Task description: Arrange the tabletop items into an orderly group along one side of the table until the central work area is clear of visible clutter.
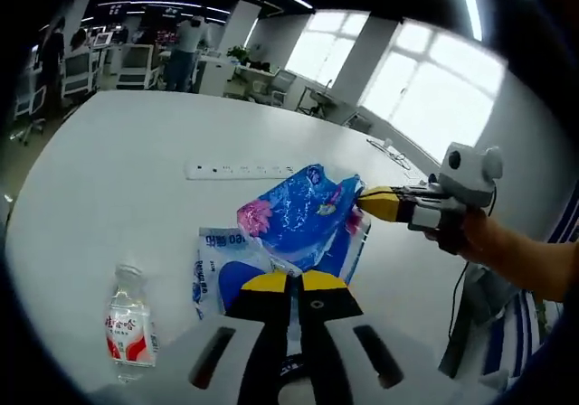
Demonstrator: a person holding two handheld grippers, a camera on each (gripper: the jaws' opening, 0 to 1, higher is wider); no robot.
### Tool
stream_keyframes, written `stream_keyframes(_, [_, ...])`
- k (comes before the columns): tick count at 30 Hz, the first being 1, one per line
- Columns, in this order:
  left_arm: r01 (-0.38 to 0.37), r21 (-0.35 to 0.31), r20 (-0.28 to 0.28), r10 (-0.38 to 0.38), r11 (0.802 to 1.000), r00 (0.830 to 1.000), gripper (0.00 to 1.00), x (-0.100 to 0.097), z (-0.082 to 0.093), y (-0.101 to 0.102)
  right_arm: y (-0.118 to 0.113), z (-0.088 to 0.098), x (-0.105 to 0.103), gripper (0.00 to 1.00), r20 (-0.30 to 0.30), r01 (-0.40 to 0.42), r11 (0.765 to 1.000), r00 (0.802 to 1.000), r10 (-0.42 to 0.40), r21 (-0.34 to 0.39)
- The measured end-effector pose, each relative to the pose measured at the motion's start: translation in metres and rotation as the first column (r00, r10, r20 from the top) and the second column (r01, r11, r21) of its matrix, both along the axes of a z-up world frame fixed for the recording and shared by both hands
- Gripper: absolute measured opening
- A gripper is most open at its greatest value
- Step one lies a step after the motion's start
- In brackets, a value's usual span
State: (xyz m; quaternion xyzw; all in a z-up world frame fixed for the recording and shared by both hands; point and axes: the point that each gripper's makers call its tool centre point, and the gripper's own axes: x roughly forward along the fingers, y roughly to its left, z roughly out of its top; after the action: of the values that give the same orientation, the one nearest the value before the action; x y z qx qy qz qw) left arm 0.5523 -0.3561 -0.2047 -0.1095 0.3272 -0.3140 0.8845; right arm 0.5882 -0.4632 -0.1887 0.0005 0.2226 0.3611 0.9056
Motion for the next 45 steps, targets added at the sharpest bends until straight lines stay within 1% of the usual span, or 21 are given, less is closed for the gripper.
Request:
stream_keyframes(4, [0.034, 0.013, 0.018, -0.034, 0.999, 0.999, 0.00, 0.003, 0.006, -0.014, -0.015, 0.002, -0.002, 0.00, 0.002, 0.025, 1.000, 1.000, -0.025, -0.006])
stream_keyframes(8, [0.057, 0.009, 0.027, -0.057, 0.998, 0.998, 0.00, 0.005, 0.011, -0.027, -0.030, 0.006, -0.004, 0.00, 0.006, 0.050, 0.999, 0.999, -0.050, -0.005])
stream_keyframes(14, [0.086, 0.002, 0.030, -0.086, 0.996, 0.996, 0.00, 0.007, 0.014, -0.047, -0.050, 0.008, -0.007, 0.00, 0.011, 0.085, 0.996, 0.996, -0.085, -0.013])
stream_keyframes(23, [0.134, -0.012, 0.033, -0.133, 0.991, 0.991, 0.00, 0.010, 0.018, -0.084, -0.091, 0.011, -0.011, 0.00, 0.016, 0.148, 0.989, 0.989, -0.147, -0.028])
stream_keyframes(25, [0.145, -0.012, 0.033, -0.144, 0.989, 0.989, 0.00, 0.009, 0.018, -0.093, -0.100, 0.010, -0.012, 0.00, 0.014, 0.162, 0.986, 0.987, -0.161, -0.031])
stream_keyframes(27, [0.153, -0.012, 0.032, -0.153, 0.988, 0.988, 0.00, 0.011, 0.017, -0.094, -0.106, 0.008, -0.012, 0.00, 0.011, 0.172, 0.985, 0.985, -0.171, -0.036])
stream_keyframes(33, [0.169, -0.023, 0.017, -0.169, 0.985, 0.986, 0.00, 0.012, 0.010, -0.109, -0.117, 0.005, -0.012, 0.00, 0.006, 0.189, 0.981, 0.982, -0.189, -0.052])
stream_keyframes(41, [0.184, -0.023, -0.002, -0.184, 0.983, 0.983, 0.00, 0.018, -0.001, -0.135, -0.139, -0.006, -0.010, 0.00, -0.008, 0.220, 0.973, 0.975, -0.221, -0.069])
stream_keyframes(45, [0.193, -0.023, -0.010, -0.194, 0.981, 0.981, 0.00, 0.017, -0.008, -0.147, -0.151, -0.015, -0.011, 0.00, -0.029, 0.234, 0.969, 0.971, -0.237, -0.077])
